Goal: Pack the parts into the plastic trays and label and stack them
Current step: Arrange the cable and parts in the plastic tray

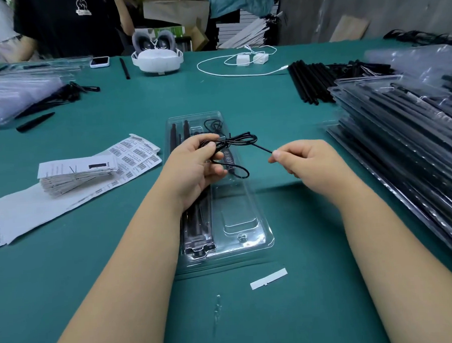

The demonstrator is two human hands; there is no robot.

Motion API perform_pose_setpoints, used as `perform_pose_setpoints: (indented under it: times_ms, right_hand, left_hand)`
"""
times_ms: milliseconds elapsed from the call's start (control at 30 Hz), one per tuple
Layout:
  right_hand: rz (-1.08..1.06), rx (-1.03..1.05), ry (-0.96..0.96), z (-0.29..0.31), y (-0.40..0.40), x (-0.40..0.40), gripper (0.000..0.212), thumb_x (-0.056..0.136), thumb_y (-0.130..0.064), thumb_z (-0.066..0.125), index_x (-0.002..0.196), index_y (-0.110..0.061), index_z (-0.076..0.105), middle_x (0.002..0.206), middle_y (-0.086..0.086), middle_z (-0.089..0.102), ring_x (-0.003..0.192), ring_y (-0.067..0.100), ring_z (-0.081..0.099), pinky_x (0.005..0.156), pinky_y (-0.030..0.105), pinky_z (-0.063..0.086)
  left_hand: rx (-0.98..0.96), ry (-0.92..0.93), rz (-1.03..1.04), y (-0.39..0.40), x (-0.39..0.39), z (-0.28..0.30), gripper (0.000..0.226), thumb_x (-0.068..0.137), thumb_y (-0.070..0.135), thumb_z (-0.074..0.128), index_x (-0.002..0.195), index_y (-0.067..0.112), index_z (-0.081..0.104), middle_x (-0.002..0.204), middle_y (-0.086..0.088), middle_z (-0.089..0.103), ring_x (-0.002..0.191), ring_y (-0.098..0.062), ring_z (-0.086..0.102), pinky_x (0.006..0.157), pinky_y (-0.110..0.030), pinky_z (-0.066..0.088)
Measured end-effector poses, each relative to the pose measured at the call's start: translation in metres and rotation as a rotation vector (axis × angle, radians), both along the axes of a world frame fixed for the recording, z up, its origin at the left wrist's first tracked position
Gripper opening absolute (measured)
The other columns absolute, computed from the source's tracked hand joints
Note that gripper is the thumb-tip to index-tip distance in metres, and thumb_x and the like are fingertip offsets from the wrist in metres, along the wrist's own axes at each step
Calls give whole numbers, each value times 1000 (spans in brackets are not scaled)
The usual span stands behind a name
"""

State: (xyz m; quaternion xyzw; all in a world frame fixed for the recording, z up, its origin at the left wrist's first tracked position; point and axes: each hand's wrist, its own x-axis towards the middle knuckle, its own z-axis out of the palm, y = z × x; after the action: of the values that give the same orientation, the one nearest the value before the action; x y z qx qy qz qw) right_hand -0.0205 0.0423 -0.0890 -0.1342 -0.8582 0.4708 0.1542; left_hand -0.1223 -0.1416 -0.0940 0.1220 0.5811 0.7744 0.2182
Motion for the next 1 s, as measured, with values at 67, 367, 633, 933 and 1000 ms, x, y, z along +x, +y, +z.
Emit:
perform_pose_setpoints:
  times_ms: [67, 367, 633, 933, 1000]
  right_hand:
    - [18, 20, 14, -2, -9, -4, 17, 94, -24, 55, 84, -24, 69, 49, -14, 45, 46, 2, 36, 51, 17, 33]
    - [-109, 6, 223, -8, -22, -16, 33, 97, -22, 47, 93, 9, 57, 60, 2, 35, 59, 15, 34, 59, 36, 35]
    - [9, -38, 420, 1, -43, -9, 24, 89, -21, 64, 77, -42, 68, 56, -24, 53, 59, -4, 47, 61, 8, 34]
    - [25, -42, 141, 4, -33, -5, 16, 89, -19, 60, 76, -23, 68, 57, -15, 56, 54, -1, 46, 60, 19, 43]
    - [58, -57, 128, 9, -30, -1, 19, 91, -14, 57, 77, -23, 67, 62, -12, 57, 57, 2, 46, 63, 24, 44]
  left_hand:
    - [-97, 120, 23, 2, 2, -2, 23, 98, 8, 45, 98, 22, 64, 67, 1, 62, 42, -11, 50, 55, -27, 53]
    - [-470, 728, 5, 10, 13, -6, 30, 95, 18, 53, 119, 34, 61, 83, 20, 69, 64, -5, 54, 59, -19, 48]
    - [-350, 616, -66, 12, 23, -3, 37, 74, 60, 49, 81, 26, 60, 60, 4, 64, 55, -5, 55, 56, -18, 42]
    - [-180, 422, 104, 14, 13, 0, 26, 100, 33, 42, 78, 22, 48, 49, 11, 46, 43, -9, 38, 46, -24, 35]
    - [-141, 364, 57, 12, 12, 2, 29, 93, 45, 48, 79, 20, 53, 48, 12, 39, 42, -9, 34, 45, -22, 33]
